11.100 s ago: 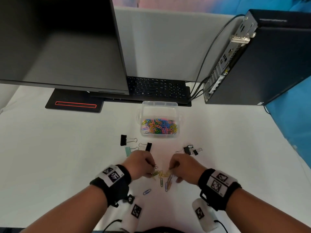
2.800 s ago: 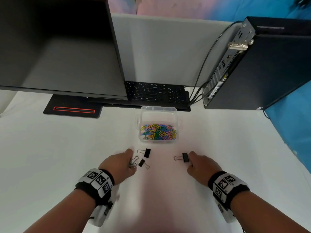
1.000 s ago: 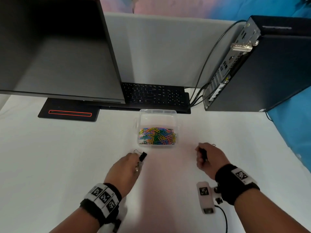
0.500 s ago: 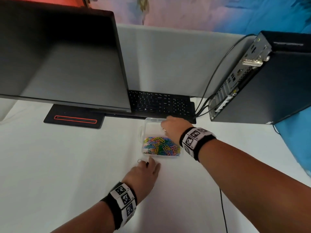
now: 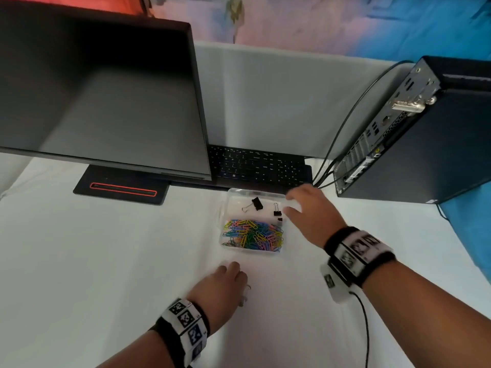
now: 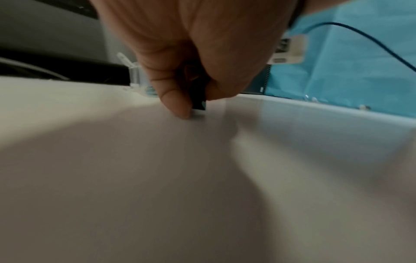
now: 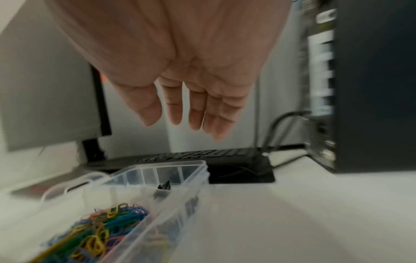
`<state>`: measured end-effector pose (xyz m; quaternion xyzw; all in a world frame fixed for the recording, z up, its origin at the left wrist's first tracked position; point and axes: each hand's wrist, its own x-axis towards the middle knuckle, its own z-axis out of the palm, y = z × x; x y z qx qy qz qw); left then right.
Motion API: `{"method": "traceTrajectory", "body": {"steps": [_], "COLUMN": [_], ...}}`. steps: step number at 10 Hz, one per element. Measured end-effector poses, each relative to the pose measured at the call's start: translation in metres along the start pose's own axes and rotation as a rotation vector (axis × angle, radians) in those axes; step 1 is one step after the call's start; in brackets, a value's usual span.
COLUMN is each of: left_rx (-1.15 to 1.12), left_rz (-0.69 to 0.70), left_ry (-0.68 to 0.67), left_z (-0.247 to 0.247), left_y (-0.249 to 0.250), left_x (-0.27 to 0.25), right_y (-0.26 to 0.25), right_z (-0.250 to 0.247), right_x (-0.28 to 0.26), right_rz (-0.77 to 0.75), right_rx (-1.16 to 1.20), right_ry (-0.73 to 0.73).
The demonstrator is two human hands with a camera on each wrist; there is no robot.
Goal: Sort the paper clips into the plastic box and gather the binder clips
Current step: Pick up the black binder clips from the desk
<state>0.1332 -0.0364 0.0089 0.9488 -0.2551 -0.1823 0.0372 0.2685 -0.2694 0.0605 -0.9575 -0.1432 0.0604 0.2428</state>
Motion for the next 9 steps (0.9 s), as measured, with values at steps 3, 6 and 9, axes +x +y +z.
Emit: {"method": "traceTrajectory", "body": {"steps": [3, 6, 9], "left_rx": [-0.181, -0.011, -0.348], "left_rz": [-0.160, -0.171, -0.166], "left_ry": [0.163, -0.021, 0.371], "left_z": [-0.092, -0.115, -0.131], "left_y": [-0.001, -0.024, -0.038], "left_x": [0.066, 0.157, 0.048], "right_y": [0.049, 0.040, -0.002], "right_z": [-0.013, -0.036, -0.153], "right_x": [-0.177, -0.247, -0.234], "right_rz": [0.366, 0.411, 0.221], "right_rx": [0.303, 0.292, 0.328], "right_ry": [0.153, 0.184, 0.618]}}
